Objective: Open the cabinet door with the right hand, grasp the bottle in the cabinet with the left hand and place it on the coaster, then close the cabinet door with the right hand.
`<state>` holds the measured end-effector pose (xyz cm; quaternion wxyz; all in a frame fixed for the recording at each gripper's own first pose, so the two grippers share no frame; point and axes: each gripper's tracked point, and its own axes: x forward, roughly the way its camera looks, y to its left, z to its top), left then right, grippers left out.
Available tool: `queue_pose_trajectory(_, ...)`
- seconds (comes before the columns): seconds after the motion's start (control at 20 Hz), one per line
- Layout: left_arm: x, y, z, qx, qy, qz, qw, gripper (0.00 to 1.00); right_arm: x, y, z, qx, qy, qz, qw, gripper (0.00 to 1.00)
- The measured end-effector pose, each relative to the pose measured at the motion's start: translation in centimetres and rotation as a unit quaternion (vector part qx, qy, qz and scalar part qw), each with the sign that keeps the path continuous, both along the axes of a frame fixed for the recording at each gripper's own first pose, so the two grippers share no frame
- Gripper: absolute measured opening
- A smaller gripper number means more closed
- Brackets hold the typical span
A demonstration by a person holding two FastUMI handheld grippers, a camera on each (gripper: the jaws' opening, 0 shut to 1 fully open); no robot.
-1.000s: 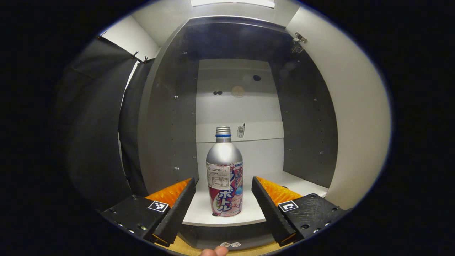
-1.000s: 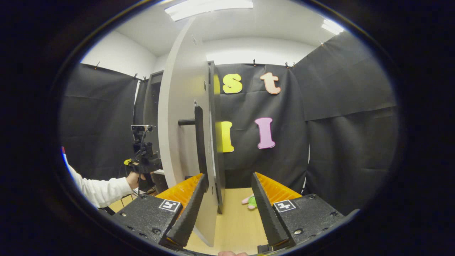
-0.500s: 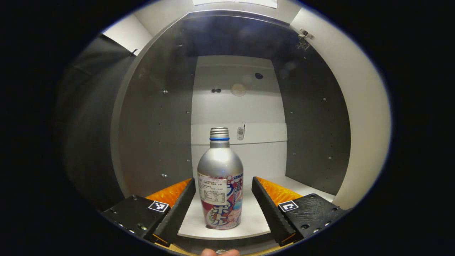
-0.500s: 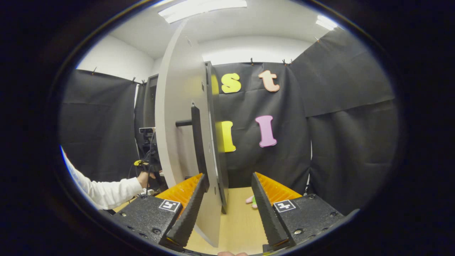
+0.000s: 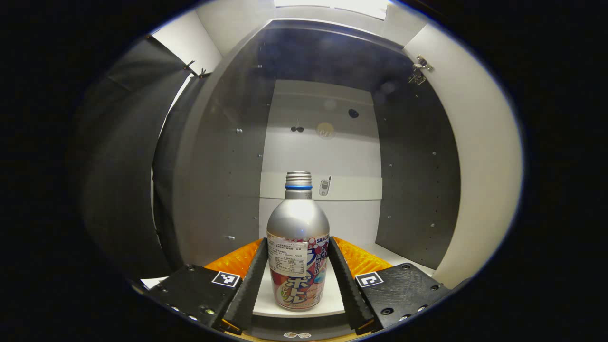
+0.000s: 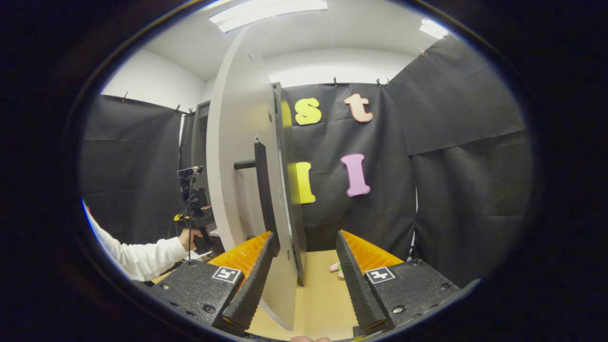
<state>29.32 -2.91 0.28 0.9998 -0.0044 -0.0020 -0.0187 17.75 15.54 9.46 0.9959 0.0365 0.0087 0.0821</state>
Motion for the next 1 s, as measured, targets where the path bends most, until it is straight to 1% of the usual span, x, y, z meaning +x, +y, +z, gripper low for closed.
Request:
queue_pose_trajectory(0.15, -4.3, 1.1, 0.2, 0.007, -0.005, -0.010, 1.000, 0.73, 0.0, 0.2, 0.1, 0.005, -0.001, 0.002, 1.000, 0.82)
queue_pose_trajectory(0.2, -6.0, 1.7, -0.3, 0.009, -0.003, -0.009, 1.000, 0.73, 0.0, 0.2, 0.1, 0.007, -0.002, 0.004, 1.000, 0.80)
queue_pose_trajectory(0.25, -7.7, 2.4, -1.0, 0.013, -0.002, -0.006, 1.000, 0.73, 0.0, 0.3, 0.1, 0.008, -0.003, 0.004, 1.000, 0.80)
queue_pose_trajectory(0.35, -11.3, 4.7, -2.7, 0.027, -0.006, 0.020, 0.999, 0.73, 0.1, 0.3, 0.2, 0.006, -0.008, 0.005, 1.000, 0.80)
queue_pose_trajectory(0.5, -16.3, 7.5, -7.6, 0.038, 0.011, 0.060, 0.997, 0.73, 0.3, 0.1, 0.3, 0.001, -0.012, 0.004, 1.000, 0.80)
queue_pose_trajectory(0.65, -19.5, 8.9, -12.5, 0.039, 0.043, 0.086, 0.995, 0.73, 0.1, 0.3, 0.1, 0.005, -0.011, 0.003, 1.000, 0.80)
queue_pose_trajectory(0.75, -21.0, 9.3, -15.1, 0.031, 0.054, 0.096, 0.993, 0.73, 0.1, 0.3, 0.0, 0.006, -0.009, 0.001, 1.000, 0.80)
queue_pose_trajectory(0.85, -22.2, 9.9, -17.2, 0.038, 0.051, 0.109, 0.992, 0.73, 0.2, 0.2, 0.0, 0.006, -0.012, -0.002, 1.000, 0.80)
queue_pose_trajectory(1.0, -24.3, 10.0, -21.5, 0.045, 0.076, 0.123, 0.988, 0.73, 0.2, 0.0, -0.2, 0.003, -0.005, -0.009, 1.000, 0.80)
